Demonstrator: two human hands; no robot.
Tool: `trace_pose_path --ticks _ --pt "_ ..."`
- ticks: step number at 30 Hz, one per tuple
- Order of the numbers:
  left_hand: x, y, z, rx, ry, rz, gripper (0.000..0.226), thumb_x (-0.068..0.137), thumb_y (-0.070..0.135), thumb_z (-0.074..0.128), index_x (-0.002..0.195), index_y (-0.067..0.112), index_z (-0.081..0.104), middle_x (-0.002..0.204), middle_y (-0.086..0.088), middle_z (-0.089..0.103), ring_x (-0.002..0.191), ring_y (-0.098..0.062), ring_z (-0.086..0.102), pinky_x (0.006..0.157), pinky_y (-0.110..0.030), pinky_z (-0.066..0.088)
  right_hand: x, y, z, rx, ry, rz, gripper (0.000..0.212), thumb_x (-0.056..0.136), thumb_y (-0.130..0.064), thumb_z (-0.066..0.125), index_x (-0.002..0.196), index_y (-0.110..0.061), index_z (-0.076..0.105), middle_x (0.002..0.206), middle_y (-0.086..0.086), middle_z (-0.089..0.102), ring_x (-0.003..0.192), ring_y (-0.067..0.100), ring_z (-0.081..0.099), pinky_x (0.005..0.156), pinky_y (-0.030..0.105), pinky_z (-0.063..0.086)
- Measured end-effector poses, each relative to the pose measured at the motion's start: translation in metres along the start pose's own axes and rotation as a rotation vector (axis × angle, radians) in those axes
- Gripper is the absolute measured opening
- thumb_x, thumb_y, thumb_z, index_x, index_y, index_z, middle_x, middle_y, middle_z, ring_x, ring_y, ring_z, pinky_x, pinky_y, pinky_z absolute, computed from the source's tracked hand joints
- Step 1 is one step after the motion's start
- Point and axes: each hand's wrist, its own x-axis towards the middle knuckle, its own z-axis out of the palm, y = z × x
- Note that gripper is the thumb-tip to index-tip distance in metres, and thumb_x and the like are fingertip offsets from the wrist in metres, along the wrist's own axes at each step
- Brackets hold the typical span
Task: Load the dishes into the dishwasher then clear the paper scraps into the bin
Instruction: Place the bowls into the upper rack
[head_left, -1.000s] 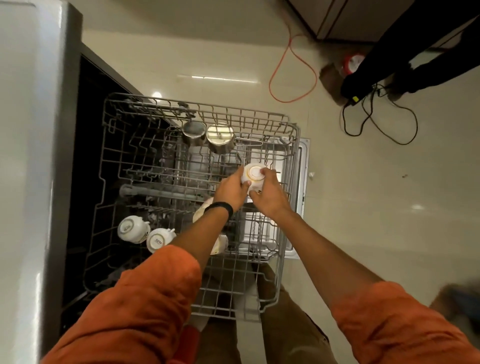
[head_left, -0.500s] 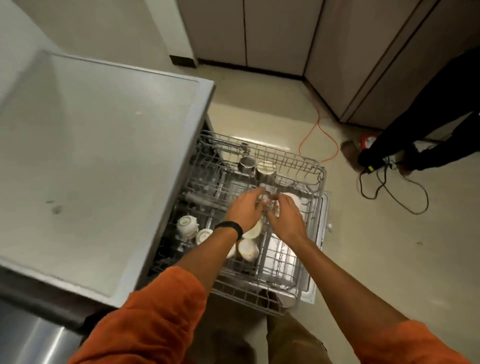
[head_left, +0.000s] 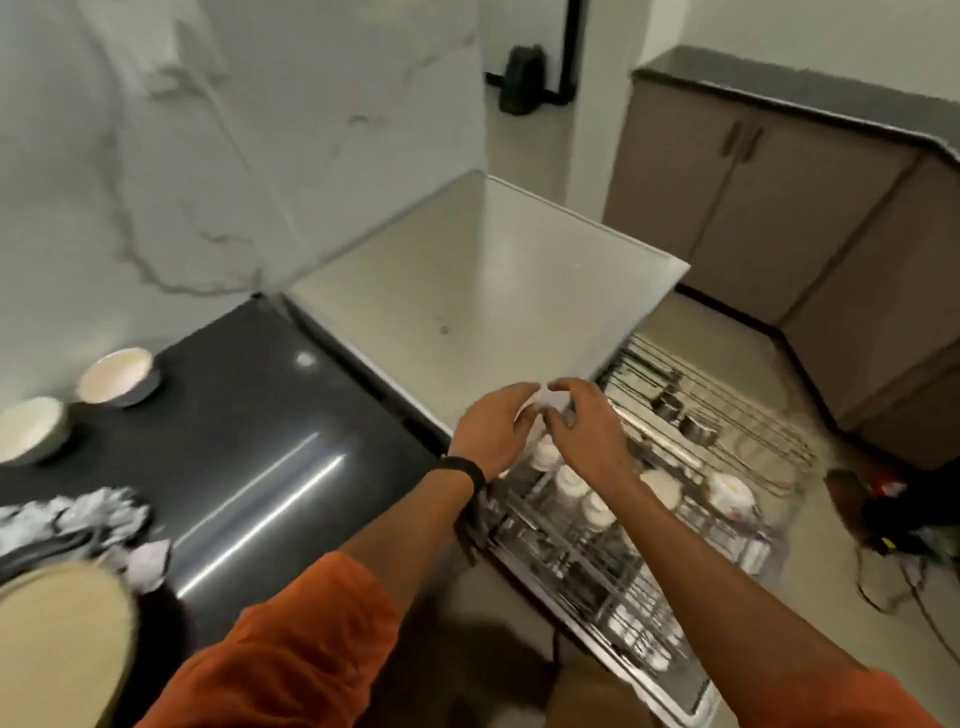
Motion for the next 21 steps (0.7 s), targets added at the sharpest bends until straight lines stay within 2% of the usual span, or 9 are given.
trace_pose_path --ticks 3,7,13,18,21 --pt "-0.035 -0.038 -0.05 0.022 0.132 -0.102 0.041 0.106 0.037 0.045 0.144 0.024 0.053 0.143 0.002 0.058 0.129 -0.019 0.054 0.105 -0.034 0.043 0.003 -0.055 0.044 -0.006 -0.101 -0.132 0.03 0.096 -0.027 0.061 0.126 -0.025 0.059 0.132 -0.002 0.056 0.12 0.019 0.056 0.1 0.036 0.046" --pt "-0.081 -0.091 -0.107 0.087 0.305 -0.227 0.035 0.104 0.03 0.047 0.137 0.025 0.057 0.135 0.004 0.064 0.121 -0.022 0.059 0.095 -0.037 0.049 0.004 -0.124 0.1 0.001 -0.247 -0.278 0.03 0.095 -0.028 0.064 0.124 -0.027 0.061 0.13 -0.006 0.057 0.117 0.016 0.057 0.096 0.03 0.047" --pt "-0.148 -0.171 -0.175 0.158 0.509 -0.452 0.037 0.104 0.031 0.05 0.138 0.017 0.059 0.138 -0.003 0.062 0.123 -0.025 0.059 0.099 -0.041 0.049 0.005 -0.21 0.193 0.02 -0.467 -0.499 0.029 0.092 -0.024 0.068 0.121 -0.022 0.064 0.126 -0.006 0.059 0.115 0.012 0.058 0.091 0.018 0.038" --pt "-0.175 -0.229 -0.218 0.131 0.605 -0.645 0.043 0.104 0.034 0.05 0.143 0.017 0.054 0.143 -0.006 0.058 0.13 -0.024 0.055 0.108 -0.04 0.044 0.019 -0.27 0.268 -0.043 -0.621 -0.655 0.033 0.094 -0.029 0.065 0.127 -0.024 0.062 0.136 -0.008 0.052 0.123 0.012 0.053 0.096 0.028 0.045" --pt "-0.178 -0.255 -0.238 0.128 0.652 -0.727 0.043 0.104 0.033 0.051 0.144 0.016 0.053 0.143 -0.006 0.058 0.129 -0.024 0.056 0.107 -0.041 0.044 0.037 -0.304 0.305 -0.115 -0.703 -0.735 0.037 0.097 -0.032 0.062 0.132 -0.024 0.061 0.147 -0.008 0.045 0.133 0.014 0.047 0.102 0.032 0.044"
